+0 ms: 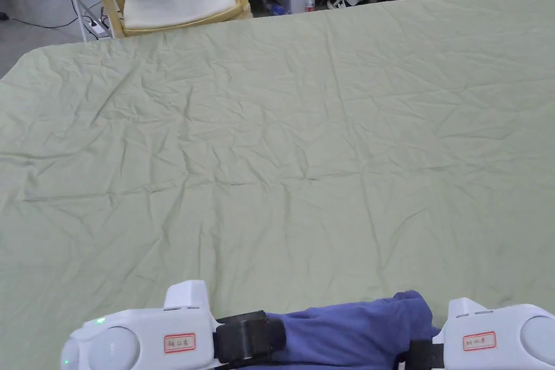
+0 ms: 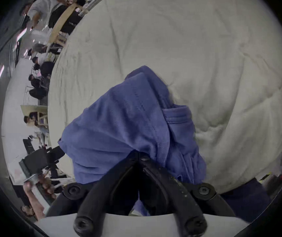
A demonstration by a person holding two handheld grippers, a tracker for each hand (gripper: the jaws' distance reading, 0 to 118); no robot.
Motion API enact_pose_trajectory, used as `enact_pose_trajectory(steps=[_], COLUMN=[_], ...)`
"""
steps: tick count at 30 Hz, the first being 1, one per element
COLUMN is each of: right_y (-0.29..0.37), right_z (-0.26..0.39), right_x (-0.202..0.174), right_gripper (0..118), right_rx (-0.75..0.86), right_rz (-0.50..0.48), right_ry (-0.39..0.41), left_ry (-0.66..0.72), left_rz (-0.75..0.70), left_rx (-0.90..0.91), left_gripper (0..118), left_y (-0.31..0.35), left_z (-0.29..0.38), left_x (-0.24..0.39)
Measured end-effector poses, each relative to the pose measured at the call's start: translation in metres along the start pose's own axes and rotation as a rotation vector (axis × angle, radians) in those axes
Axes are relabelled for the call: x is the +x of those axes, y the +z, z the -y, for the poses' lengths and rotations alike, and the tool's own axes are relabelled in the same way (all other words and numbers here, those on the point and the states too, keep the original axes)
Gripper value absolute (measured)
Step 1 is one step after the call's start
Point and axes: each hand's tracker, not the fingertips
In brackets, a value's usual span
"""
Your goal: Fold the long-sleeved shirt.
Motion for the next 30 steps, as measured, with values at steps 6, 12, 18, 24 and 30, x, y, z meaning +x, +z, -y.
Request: enact_pose_trajectory(steps=[6,12,18,24,30], right_y=[0.0,0.02,0.054,0.039,0.016], right_z=[0.001,0.01,0.055,0.09,0.116], right_x=[-0.005,-0.025,-0.085,-0.171,-0.242], right_gripper=[4,3,3,3,3], right_rx=[0.004,0.047,0.261,0.241,0.171], right_rz=[0.015,0.071,0.051,-0.1,-0.209], right_ry=[-0.015,0.073,0.271,0.461,0.61], left_ry=[-0.064,-0.103,0.066,0.097,0.168], left_rz=[-0.003,-0.055,0.096,-0.047,-0.24], left_rx=[-0.157,-0.029,0.059,0.106,0.11], left_gripper=[90,15,11,11,11], left_y=[-0.032,0.015,-0.006,0.13,0.301], left_z=[-0.02,-0.055,0.023,0.024,0.05], left_x=[0.02,0.028,0.039,-0.061,-0.163])
